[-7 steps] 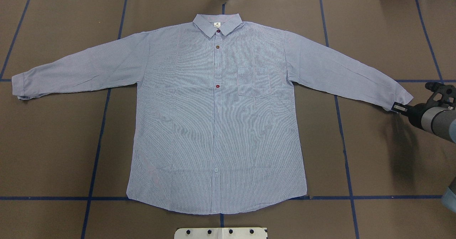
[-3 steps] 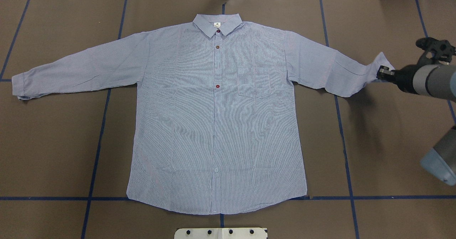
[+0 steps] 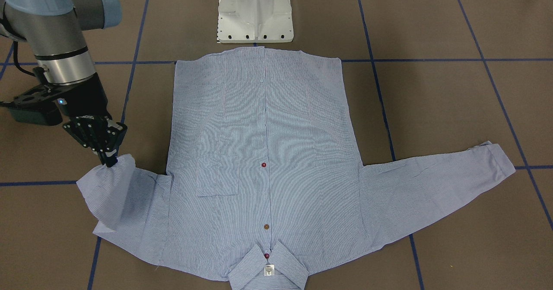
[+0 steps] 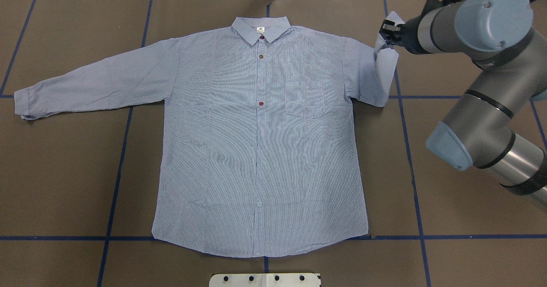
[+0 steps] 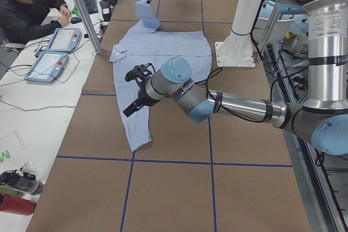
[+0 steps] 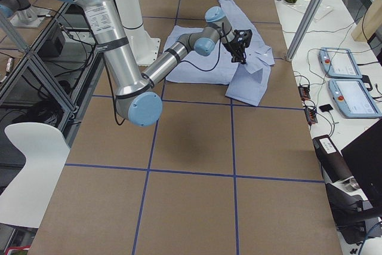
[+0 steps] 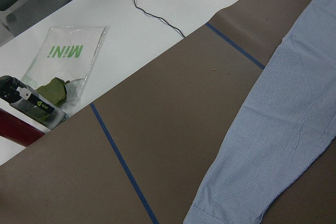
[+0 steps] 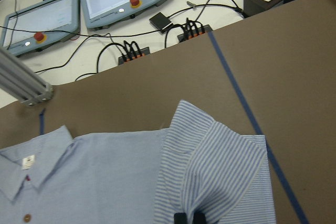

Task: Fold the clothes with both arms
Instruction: 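Carry the cuff with the right gripper across the shirt chest toward the collar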

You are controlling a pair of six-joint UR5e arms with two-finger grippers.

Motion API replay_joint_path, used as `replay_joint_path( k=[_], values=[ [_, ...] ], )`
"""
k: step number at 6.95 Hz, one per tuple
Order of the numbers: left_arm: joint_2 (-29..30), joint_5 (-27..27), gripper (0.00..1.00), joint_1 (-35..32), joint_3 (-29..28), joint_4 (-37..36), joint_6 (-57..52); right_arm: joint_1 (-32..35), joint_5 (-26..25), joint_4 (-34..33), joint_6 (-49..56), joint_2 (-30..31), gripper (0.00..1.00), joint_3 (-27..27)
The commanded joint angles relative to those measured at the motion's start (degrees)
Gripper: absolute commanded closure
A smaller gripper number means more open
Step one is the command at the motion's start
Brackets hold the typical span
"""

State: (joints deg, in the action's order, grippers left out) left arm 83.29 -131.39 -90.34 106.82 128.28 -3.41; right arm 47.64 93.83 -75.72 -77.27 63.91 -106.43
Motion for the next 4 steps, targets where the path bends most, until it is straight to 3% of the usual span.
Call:
replay_joint_path(
  k=[1, 2, 4],
  values=[
    [0.0, 0.0, 0.00, 0.1, -0.2, 0.0, 0.1, -7.3, -10.7, -1.5, -0.2, -12.2, 1.00, 6.3],
    [0.0, 0.0, 0.00, 0.1, -0.4, 0.0, 0.2, -11.0, -14.3, -1.6, -1.8, -18.0, 1.00, 12.5],
    [0.0, 0.0, 0.00, 0.1, -0.4, 0.0, 0.2, -16.3, -20.7, -1.8, -2.7, -22.8, 1.00, 20.4]
  ],
)
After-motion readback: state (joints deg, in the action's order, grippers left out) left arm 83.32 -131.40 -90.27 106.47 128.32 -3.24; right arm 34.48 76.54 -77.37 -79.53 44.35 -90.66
